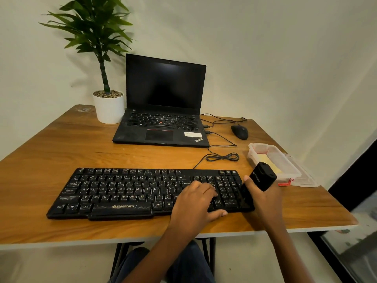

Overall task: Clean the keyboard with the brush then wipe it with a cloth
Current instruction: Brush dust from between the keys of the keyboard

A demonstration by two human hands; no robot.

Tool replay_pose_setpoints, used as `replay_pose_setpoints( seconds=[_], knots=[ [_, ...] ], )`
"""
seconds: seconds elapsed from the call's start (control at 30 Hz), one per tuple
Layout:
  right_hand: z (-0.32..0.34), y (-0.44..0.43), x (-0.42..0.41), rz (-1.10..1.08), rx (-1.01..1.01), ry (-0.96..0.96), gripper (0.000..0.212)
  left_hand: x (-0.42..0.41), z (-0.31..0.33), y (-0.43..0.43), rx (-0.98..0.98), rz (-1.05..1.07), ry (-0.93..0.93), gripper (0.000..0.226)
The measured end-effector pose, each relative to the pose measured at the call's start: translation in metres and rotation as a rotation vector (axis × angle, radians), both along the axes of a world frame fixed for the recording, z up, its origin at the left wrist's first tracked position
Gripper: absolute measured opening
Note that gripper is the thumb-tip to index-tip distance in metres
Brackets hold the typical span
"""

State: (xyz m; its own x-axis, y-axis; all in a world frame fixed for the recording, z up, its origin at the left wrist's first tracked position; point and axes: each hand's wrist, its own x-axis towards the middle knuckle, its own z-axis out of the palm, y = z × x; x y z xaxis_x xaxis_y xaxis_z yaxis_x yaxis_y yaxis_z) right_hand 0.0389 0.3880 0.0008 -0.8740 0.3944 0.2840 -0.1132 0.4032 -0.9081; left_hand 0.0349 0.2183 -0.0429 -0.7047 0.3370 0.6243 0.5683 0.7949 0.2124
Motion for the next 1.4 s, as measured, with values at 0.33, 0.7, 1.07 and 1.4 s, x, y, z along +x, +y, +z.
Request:
replay_pose_setpoints(
  seconds=[0.33, 0.7, 1.07, 1.4],
  knots=[
    [0.015, 0.004, -0.023, 0.107, 0.086, -0.026, 0.011, 0.000, 0.001, 0.000, -0.008, -0.006, 0.000, 0.054],
    [0.019, -0.004, -0.057, 0.089, 0.061, -0.106, 0.020, 0.000, 0.001, -0.001, 0.005, -0.019, -0.003, 0.055],
    [0.017, 0.008, -0.010, 0.131, 0.035, -0.104, 0.012, 0.000, 0.000, -0.001, 0.000, -0.017, -0.008, 0.055],
    [0.014, -0.017, -0.100, 0.184, 0.202, -0.085, 0.033, 0.000, 0.001, -0.001, 0.014, -0.040, -0.014, 0.053]
  ],
)
